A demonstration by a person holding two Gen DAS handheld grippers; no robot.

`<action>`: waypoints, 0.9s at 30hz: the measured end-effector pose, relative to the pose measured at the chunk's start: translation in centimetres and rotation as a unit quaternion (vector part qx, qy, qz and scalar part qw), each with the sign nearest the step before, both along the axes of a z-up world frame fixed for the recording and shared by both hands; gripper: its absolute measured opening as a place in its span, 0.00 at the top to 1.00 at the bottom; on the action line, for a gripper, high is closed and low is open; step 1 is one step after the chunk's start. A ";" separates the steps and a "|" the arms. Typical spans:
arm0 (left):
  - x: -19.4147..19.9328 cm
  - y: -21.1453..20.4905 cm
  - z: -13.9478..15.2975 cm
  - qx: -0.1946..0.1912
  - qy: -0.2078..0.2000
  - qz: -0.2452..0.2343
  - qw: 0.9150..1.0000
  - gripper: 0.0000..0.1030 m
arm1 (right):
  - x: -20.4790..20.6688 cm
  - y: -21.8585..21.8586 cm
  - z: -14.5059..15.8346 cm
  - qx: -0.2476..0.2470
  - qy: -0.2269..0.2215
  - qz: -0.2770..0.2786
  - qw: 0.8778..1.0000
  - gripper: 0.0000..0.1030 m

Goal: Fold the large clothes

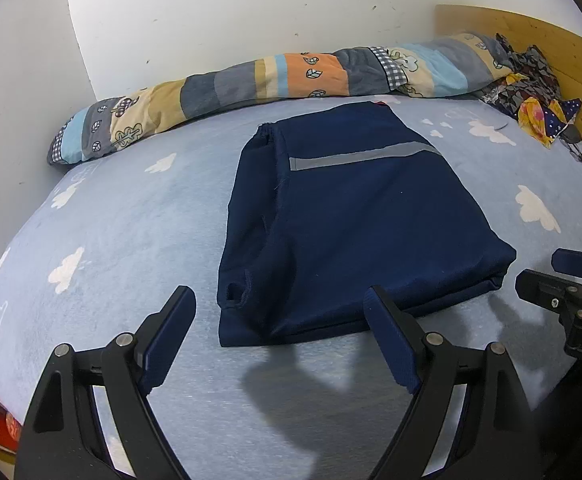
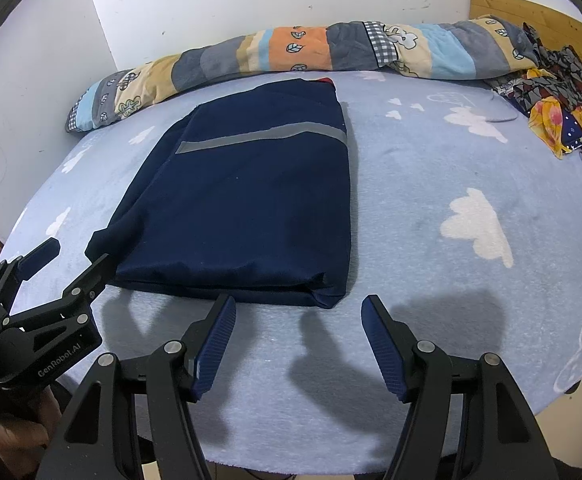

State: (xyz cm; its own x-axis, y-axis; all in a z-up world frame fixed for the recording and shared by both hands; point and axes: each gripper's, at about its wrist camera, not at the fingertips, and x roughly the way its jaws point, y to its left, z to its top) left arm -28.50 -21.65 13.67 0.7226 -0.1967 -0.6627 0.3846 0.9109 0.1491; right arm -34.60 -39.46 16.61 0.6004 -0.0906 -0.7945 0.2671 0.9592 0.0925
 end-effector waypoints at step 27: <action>1.7 6.4 5.1 -0.032 -0.057 0.067 0.996 0.00 | -0.4 -1.4 -0.2 -0.001 0.006 -0.022 1.000 0.33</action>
State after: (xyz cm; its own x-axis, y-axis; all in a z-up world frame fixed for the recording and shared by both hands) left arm -26.76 -15.22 18.75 0.8152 -0.1330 -0.5638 0.2428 0.9621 0.1241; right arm -35.03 -40.88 16.41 0.5862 -0.1185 -0.8014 0.3109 0.9464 0.0875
